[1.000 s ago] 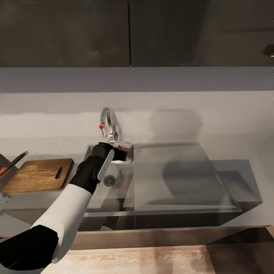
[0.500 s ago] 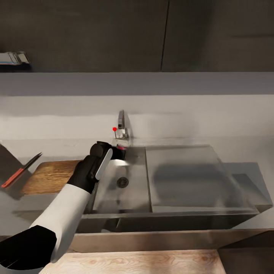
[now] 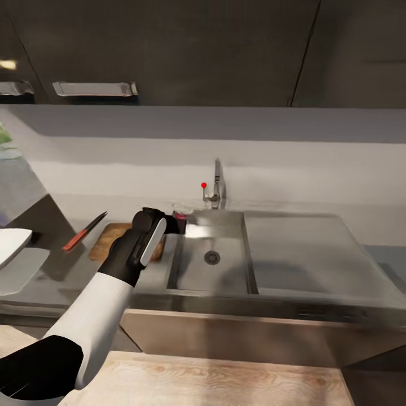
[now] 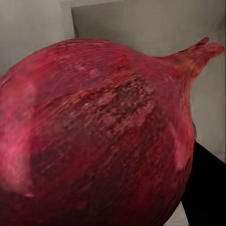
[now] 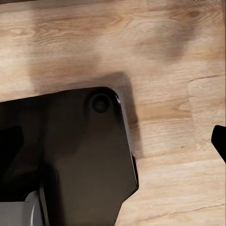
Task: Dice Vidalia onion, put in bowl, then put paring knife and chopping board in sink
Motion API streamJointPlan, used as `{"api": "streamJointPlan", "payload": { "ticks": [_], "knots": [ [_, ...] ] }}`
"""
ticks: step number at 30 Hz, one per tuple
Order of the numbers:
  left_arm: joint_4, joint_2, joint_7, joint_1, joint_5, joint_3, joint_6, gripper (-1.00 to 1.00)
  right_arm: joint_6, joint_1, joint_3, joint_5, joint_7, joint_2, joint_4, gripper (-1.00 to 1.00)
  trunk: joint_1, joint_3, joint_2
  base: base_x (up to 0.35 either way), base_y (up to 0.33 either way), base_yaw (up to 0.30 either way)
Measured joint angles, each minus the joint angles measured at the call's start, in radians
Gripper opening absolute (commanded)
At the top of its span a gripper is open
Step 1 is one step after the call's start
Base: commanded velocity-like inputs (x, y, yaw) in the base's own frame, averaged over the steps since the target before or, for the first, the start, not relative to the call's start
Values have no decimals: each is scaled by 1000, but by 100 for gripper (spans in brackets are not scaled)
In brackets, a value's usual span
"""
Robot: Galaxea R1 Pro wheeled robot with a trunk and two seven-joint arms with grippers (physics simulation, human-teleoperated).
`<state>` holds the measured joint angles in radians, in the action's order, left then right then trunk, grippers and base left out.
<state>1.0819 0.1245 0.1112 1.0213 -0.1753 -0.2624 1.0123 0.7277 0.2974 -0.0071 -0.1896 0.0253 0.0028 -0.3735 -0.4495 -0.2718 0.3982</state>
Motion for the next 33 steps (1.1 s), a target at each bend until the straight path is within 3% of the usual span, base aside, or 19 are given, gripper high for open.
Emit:
{"api": "streamJointPlan", "payload": {
  "ticks": [15,24,33],
  "knots": [
    [-3,0,0,0,-1,0,1,-100,0,0,0,0,5,-1,-1,100,0,8,0,135,254,53],
    [-8,0,0,-5,-1,0,1,-100,0,0,0,0,5,-1,-2,100,0,8,0,-143,246,0],
    [-34,0,-1,-5,-1,0,0,-100,-1,0,0,0,5,-1,-2,100,0,8,0,18,182,0]
  ]
}}
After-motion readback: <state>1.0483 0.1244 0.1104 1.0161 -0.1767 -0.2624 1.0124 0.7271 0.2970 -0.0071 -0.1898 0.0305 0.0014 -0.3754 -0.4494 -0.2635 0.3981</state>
